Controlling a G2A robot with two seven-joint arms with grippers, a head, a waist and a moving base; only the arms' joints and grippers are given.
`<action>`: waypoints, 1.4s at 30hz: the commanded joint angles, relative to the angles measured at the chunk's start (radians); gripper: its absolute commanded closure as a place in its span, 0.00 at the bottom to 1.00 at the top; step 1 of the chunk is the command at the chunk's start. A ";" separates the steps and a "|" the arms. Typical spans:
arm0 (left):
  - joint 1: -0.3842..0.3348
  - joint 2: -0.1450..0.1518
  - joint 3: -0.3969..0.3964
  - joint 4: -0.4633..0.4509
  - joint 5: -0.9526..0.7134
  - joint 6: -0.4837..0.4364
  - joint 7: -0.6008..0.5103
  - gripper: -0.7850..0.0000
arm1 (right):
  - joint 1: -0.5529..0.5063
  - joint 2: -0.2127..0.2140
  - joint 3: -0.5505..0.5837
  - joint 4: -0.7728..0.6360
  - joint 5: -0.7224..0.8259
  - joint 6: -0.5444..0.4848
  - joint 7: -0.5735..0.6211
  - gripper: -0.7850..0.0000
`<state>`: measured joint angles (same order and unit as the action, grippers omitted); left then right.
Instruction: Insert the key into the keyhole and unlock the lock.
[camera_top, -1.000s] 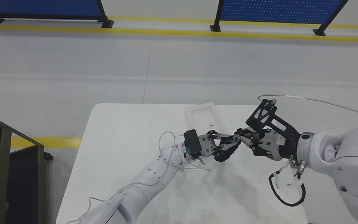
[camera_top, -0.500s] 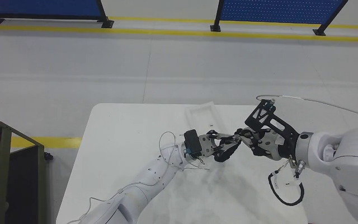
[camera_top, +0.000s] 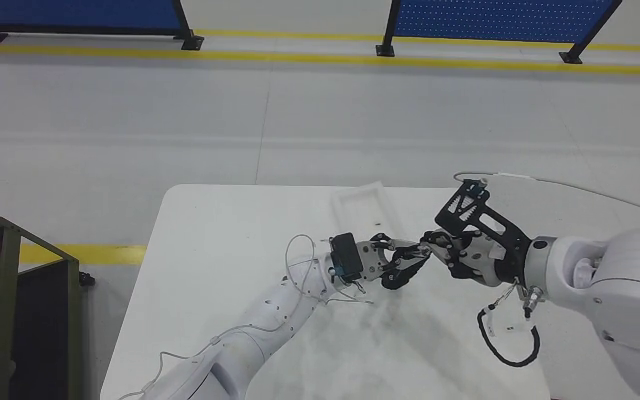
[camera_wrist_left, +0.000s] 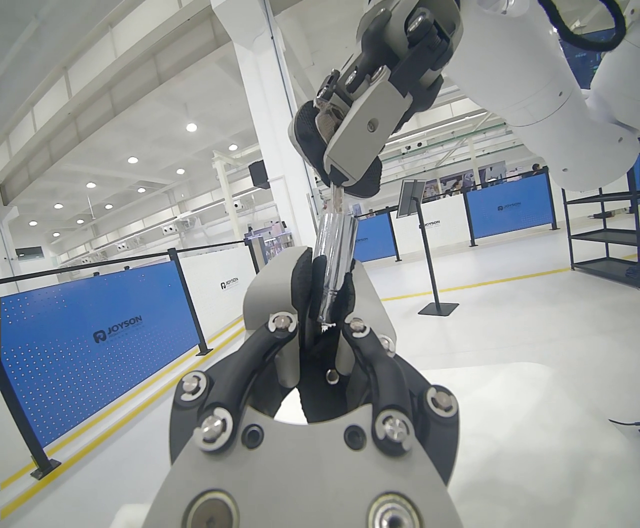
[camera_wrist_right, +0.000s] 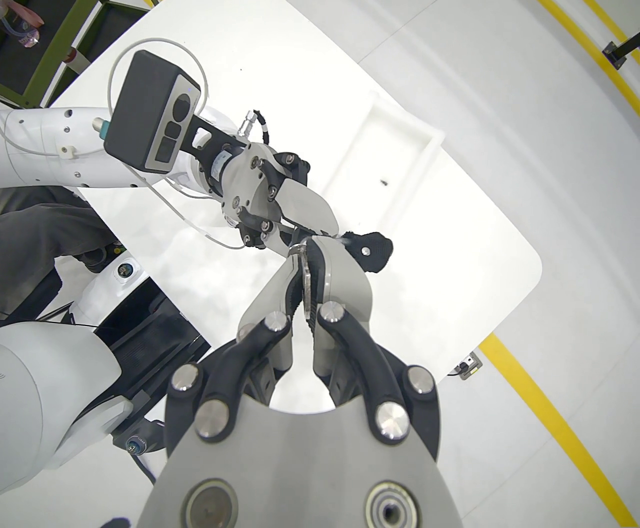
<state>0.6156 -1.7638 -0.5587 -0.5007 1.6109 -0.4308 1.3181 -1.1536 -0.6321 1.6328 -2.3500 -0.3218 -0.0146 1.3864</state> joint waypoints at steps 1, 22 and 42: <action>0.000 0.000 -0.001 0.000 0.003 0.001 0.001 1.00 | 0.003 0.001 -0.006 0.000 -0.008 0.000 0.005 1.00; 0.011 -0.003 -0.023 -0.001 -0.015 -0.012 0.045 1.00 | 0.013 0.006 -0.044 0.000 -0.002 0.027 -0.027 1.00; 0.016 -0.006 -0.032 -0.001 -0.016 -0.027 0.044 1.00 | 0.045 0.011 -0.077 0.000 -0.016 0.037 -0.028 0.00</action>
<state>0.6308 -1.7697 -0.5908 -0.5017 1.5954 -0.4563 1.3637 -1.1124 -0.6208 1.5573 -2.3500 -0.3367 0.0224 1.3596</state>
